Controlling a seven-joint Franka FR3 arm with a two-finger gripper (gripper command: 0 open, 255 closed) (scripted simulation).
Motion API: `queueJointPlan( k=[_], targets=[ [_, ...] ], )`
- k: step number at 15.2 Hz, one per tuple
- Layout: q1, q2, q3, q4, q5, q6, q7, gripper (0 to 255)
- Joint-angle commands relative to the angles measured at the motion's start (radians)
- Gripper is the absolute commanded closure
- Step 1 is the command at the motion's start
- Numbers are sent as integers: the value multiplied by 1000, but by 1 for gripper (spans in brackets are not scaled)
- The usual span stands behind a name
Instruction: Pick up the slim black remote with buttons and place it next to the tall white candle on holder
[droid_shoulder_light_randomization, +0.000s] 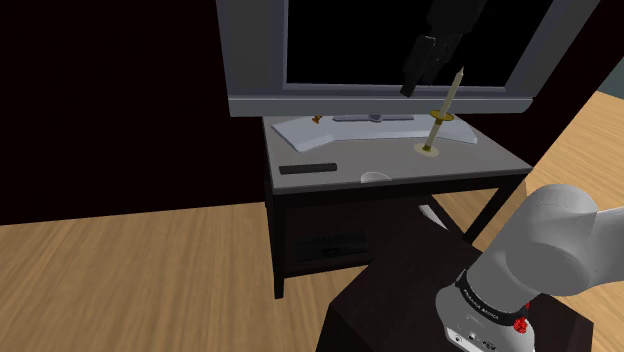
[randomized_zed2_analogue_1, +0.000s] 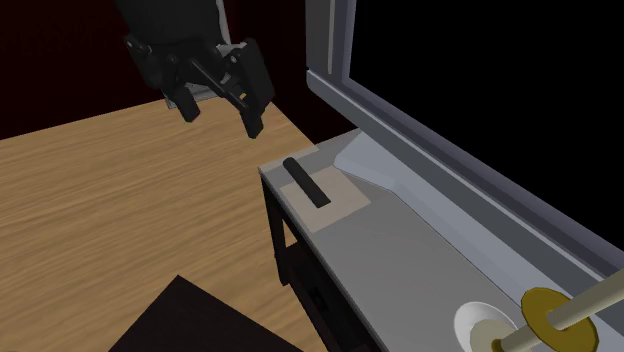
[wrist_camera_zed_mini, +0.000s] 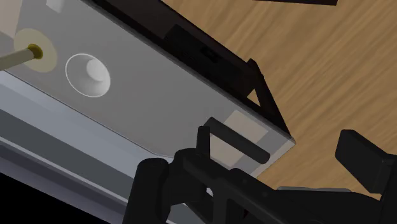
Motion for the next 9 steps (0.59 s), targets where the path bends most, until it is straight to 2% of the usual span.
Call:
queueJointPlan(
  k=[1,9],
  targets=[
    [0,0,0,0,0,0,0,0],
    [58,195,-65,-70,-40,245,-221,0]
  ],
)
